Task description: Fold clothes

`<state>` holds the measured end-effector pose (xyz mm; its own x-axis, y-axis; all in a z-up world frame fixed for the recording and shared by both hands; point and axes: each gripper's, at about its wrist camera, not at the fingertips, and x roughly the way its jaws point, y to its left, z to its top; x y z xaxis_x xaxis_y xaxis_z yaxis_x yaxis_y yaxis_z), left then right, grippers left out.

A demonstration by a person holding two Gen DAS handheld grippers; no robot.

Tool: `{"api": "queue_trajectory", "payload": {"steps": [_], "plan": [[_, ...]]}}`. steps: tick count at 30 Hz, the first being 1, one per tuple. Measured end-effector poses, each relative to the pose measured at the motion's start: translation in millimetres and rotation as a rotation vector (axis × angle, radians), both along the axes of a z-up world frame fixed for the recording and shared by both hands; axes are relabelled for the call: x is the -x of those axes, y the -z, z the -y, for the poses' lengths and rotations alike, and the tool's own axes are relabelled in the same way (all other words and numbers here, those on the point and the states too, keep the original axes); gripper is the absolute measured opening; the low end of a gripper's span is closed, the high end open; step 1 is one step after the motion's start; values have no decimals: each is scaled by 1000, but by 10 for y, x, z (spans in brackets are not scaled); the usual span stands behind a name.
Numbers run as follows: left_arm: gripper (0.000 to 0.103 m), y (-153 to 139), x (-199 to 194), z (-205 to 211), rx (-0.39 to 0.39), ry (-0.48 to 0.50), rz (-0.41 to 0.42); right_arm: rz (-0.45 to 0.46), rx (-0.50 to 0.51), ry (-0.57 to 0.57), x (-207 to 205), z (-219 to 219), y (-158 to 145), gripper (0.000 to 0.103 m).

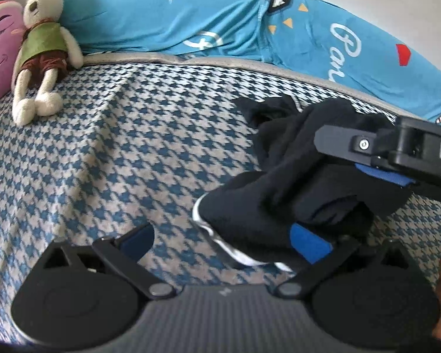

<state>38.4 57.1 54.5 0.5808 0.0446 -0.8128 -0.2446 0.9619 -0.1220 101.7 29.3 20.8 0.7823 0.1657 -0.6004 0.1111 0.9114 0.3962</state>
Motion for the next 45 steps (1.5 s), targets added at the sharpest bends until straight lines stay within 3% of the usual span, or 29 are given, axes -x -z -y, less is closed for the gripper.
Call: {"api": "queue_trajectory", "payload": {"steps": [5,7,9,15,20,28,33,37,41,45], "plan": [[103,41,43,-124,-8,-20,-16,-54,35,89,-100,-44,89,64],[103,59,51,-155,-16,-26,-23,-69,66,119,-131,-63,120,50],[103,77,51,-166,-25,-29,-31,-78,82,138,-157,-58,152,26],[103,94,22,-177,-17,-42,-44,-3,82,151,-23,28,33,12],[103,22,24,-158,6,-52,-21,94,137,208,226,195,-188,9],[103,-124,8,70,8,15,34,129,196,460,643,792,-398,9],[103,-74,-73,292,-10,59,28,53,159,525,808,1146,-272,10],[103,-16,-162,458,23,86,11,-16,116,581,943,1383,-195,11],[103,68,-233,628,42,112,-13,-7,125,608,1064,1459,-223,15],[103,148,-290,767,31,136,-34,38,125,599,1140,1467,-292,27]]}}
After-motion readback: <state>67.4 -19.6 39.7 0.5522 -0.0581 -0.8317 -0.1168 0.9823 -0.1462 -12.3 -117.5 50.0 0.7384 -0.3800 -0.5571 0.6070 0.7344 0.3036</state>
